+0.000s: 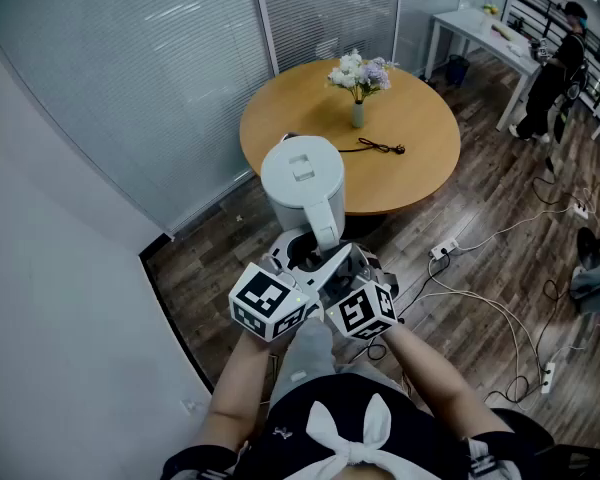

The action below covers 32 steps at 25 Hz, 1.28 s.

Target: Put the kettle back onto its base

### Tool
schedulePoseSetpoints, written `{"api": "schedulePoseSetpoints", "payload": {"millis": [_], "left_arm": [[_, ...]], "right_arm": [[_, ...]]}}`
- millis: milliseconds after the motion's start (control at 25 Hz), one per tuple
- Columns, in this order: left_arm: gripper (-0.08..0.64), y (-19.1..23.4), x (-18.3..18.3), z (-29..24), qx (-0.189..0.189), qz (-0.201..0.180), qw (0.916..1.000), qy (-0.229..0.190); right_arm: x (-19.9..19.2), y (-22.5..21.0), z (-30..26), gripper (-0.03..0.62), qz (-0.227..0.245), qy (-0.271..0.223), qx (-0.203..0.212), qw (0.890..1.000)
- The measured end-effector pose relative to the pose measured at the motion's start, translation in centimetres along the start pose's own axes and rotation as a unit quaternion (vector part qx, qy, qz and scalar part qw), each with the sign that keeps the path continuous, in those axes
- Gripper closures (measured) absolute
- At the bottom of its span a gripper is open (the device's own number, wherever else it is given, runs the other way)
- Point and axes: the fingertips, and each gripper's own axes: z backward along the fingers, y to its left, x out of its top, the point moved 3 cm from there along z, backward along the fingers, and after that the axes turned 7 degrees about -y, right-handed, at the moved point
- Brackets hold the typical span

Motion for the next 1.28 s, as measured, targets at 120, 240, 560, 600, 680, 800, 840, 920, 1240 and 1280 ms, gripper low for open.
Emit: {"api": "schedulePoseSetpoints", "payload": {"millis": [120,240,560,600,680,800,840,920,1240,1280], "left_arm": [[0.394,1.1,-0.1,-0.5,-0.001,0.002,1.0000,0.000],[0.394,2.5,-0.3,-1.4,-0.003,0.005,1.0000,0.001],[0.394,7.6,-0.9,-4.1,-0.008,0.013,0.9999,0.005],[0.394,8.3,-1.0,-4.5,-0.009,0.014,0.9998,0.005],[0.393,9.7,-1.0,-5.2,-0.010,0.017,0.9998,0.004],[0.393,11.9,-1.2,-6.2,-0.012,0.021,0.9997,0.005],[0.393,12.6,-1.2,-6.5,-0.014,0.022,0.9996,0.006],[0.393,14.1,-1.4,-7.1,-0.018,0.023,0.9995,0.007],[0.391,20.9,-0.6,-8.7,-0.035,0.015,0.9992,0.010],[0.391,21.6,-0.6,-8.9,-0.039,0.013,0.9991,0.010]], "right_arm": [[-0.3,-0.7,-0.9,0.471,-0.005,0.000,-0.001,1.000],[-0.8,-1.7,-2.0,0.471,-0.011,-0.002,0.000,1.000],[-2.5,-4.9,-6.2,0.471,-0.021,0.002,-0.001,1.000],[-2.7,-5.4,-6.8,0.471,-0.021,0.004,-0.002,1.000],[-3.1,-6.4,-7.9,0.472,-0.020,0.007,-0.003,1.000],[-3.7,-7.9,-9.7,0.471,-0.020,0.011,-0.005,1.000],[-3.9,-8.3,-10.3,0.471,-0.020,0.012,-0.005,1.000],[-4.2,-9.1,-11.6,0.471,-0.022,0.014,-0.006,1.000],[-4.2,-12.7,-17.8,0.471,-0.026,0.016,-0.021,0.999],[-4.2,-13.1,-18.4,0.471,-0.026,0.016,-0.024,0.999]]}}
